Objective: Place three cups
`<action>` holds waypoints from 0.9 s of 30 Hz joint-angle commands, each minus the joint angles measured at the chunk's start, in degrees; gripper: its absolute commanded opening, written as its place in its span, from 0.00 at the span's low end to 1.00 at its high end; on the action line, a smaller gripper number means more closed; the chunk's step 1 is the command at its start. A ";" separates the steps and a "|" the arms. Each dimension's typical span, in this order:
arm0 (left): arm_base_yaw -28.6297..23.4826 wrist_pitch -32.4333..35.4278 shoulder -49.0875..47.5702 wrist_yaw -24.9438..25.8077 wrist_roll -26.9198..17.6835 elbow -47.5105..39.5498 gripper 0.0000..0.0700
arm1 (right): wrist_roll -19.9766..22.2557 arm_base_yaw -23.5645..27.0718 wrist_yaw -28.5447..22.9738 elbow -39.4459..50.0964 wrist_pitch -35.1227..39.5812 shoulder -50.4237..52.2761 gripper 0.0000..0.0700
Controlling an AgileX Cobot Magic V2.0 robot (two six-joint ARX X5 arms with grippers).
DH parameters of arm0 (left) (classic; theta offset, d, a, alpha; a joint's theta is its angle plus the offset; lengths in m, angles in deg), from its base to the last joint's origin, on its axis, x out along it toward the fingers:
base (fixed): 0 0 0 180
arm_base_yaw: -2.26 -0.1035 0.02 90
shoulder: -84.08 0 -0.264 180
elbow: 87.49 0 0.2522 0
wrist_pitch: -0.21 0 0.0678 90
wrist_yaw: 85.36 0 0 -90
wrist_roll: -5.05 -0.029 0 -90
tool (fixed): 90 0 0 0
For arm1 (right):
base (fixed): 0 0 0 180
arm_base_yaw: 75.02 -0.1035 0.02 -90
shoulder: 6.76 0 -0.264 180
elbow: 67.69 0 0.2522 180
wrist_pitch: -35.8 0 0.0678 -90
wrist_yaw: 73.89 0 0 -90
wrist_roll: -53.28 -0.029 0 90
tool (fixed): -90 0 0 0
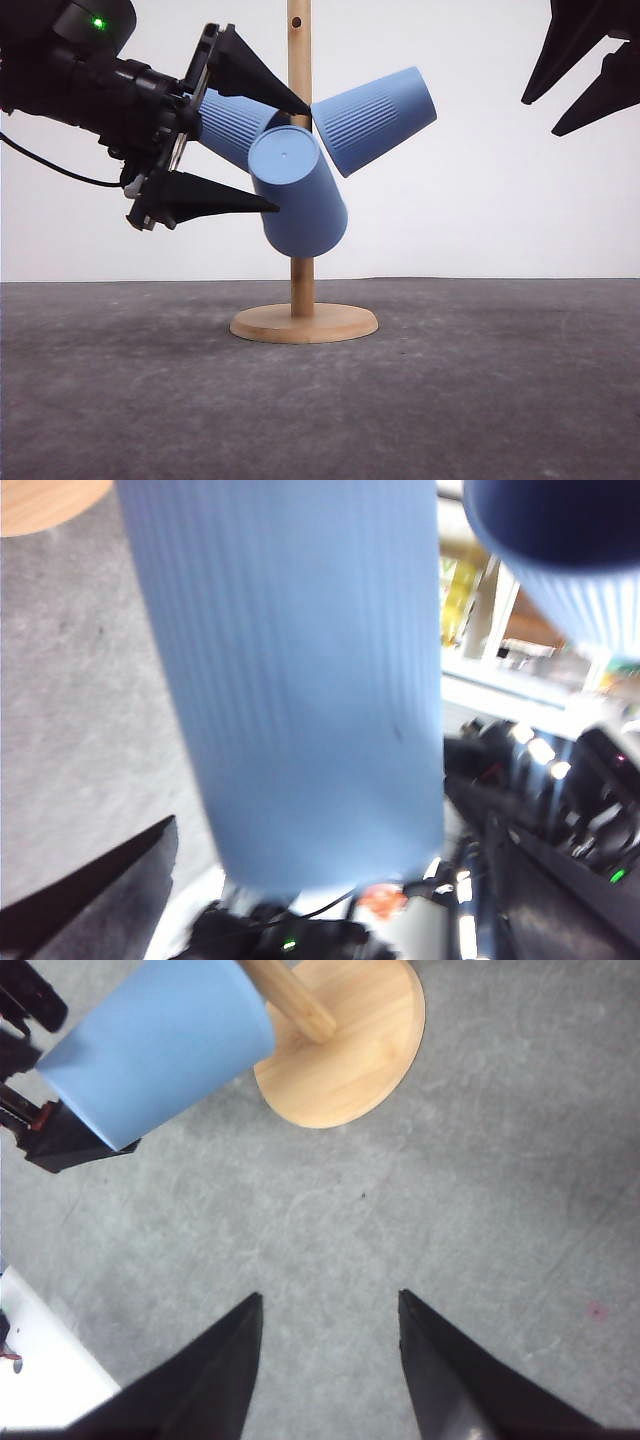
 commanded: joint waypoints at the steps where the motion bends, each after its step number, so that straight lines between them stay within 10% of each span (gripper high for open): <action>1: -0.06 -2.22 -2.43 -0.39 -7.65 1.27 0.85 | 0.48 0.02 0.11 -1.20 -0.06 -0.44 0.39; 9: -0.63 -29.13 -17.24 -26.36 -40.33 1.27 0.79 | 1.93 0.03 0.01 -1.20 -1.29 -0.20 0.39; 16: -2.98 -29.93 -26.31 -44.05 -61.79 1.27 0.67 | 1.99 0.09 -6.72 -1.08 0.89 0.47 0.39; 27: -11.50 -29.13 -35.36 -43.99 -67.44 -4.68 0.66 | 1.70 0.13 -15.58 15.45 20.80 13.24 0.39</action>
